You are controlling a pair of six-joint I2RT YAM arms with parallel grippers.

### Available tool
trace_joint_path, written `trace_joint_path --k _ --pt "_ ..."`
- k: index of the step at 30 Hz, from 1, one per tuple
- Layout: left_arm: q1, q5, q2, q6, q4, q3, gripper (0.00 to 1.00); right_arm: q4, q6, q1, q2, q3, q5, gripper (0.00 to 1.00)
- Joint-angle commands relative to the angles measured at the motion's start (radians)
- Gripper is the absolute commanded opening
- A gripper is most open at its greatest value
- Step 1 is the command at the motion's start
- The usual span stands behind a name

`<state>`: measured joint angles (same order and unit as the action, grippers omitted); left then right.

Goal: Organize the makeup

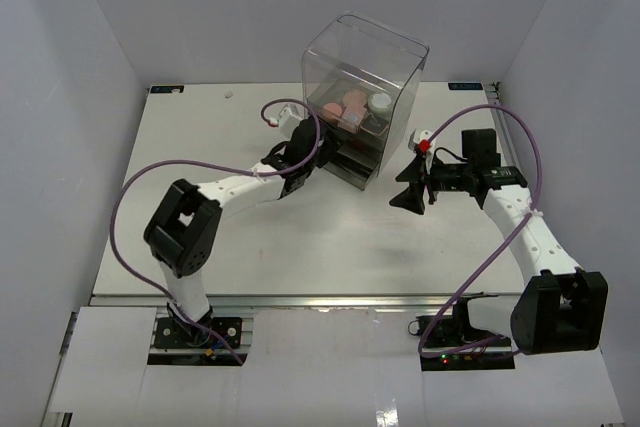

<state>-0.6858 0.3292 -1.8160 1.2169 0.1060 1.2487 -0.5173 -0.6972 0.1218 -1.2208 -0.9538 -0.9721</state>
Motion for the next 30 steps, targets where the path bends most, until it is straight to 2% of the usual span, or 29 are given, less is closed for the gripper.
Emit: trace_joint_path --k 1,5,6,7,9,10,12,15,21,24,30 --pt "0.062 -0.406 0.334 -0.532 0.057 -0.059 0.66 -0.047 -0.174 0.062 0.08 0.067 -0.142 0.67" --pt "0.187 -0.612 0.626 -0.917 -0.073 -0.178 0.7 0.105 -0.09 0.224 0.107 0.1 0.102 0.51" --pt "0.192 -0.594 0.664 -0.977 -0.099 -0.195 0.73 0.129 -0.071 0.294 0.085 0.091 0.176 0.46" --pt "0.203 -0.532 0.762 -1.034 -0.163 -0.241 0.8 0.14 -0.052 0.391 0.038 0.069 0.264 0.33" --pt "0.207 -0.409 0.903 -1.122 -0.183 -0.347 0.88 0.141 0.013 0.514 -0.085 -0.019 0.448 0.12" --pt "0.207 -0.357 0.959 -1.149 -0.175 -0.403 0.91 0.133 0.038 0.552 -0.143 -0.075 0.529 0.08" --pt "0.207 -0.277 1.064 -1.172 -0.145 -0.511 0.95 0.112 0.074 0.599 -0.256 -0.199 0.661 0.08" --pt "0.207 -0.222 1.21 -1.17 -0.117 -0.617 0.98 0.097 0.116 0.636 -0.482 -0.359 0.781 0.08" --pt "0.207 -0.183 1.271 -1.191 -0.126 -0.65 0.98 0.079 0.221 0.645 -0.772 -0.658 0.908 0.11" --pt "0.207 -0.183 1.276 -1.193 -0.135 -0.64 0.98 0.079 0.261 0.647 -0.842 -0.711 0.958 0.15" --pt "0.207 -0.18 1.304 -1.199 -0.132 -0.643 0.98 0.099 0.278 0.641 -0.951 -0.772 1.198 0.24"
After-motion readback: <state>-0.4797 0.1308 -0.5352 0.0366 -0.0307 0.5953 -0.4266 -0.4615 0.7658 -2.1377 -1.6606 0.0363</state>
